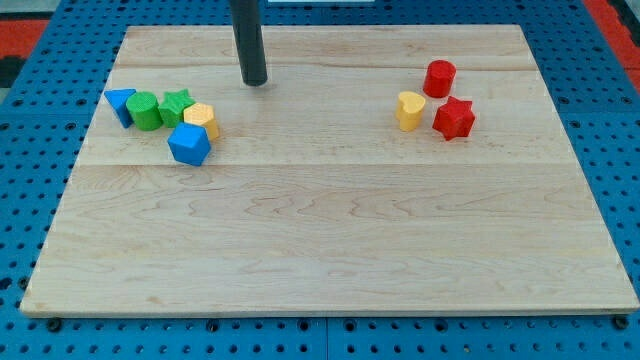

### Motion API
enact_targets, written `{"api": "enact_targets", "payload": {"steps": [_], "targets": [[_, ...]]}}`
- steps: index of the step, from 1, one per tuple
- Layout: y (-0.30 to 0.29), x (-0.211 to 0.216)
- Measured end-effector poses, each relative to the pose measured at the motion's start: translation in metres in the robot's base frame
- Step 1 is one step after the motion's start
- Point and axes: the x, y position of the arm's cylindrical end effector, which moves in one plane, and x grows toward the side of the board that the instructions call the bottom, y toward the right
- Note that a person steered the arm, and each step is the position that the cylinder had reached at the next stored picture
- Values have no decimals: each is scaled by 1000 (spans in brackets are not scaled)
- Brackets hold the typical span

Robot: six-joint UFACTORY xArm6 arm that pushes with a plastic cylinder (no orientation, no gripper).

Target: Slide the red circle and yellow heart to the center

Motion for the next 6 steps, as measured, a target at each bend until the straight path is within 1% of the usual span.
{"api": "enact_targets", "payload": {"steps": [1,2,3,4,5,6], "targets": [[66,-28],[143,-42],[242,-42],[263,-9],[222,20],[198,62]]}}
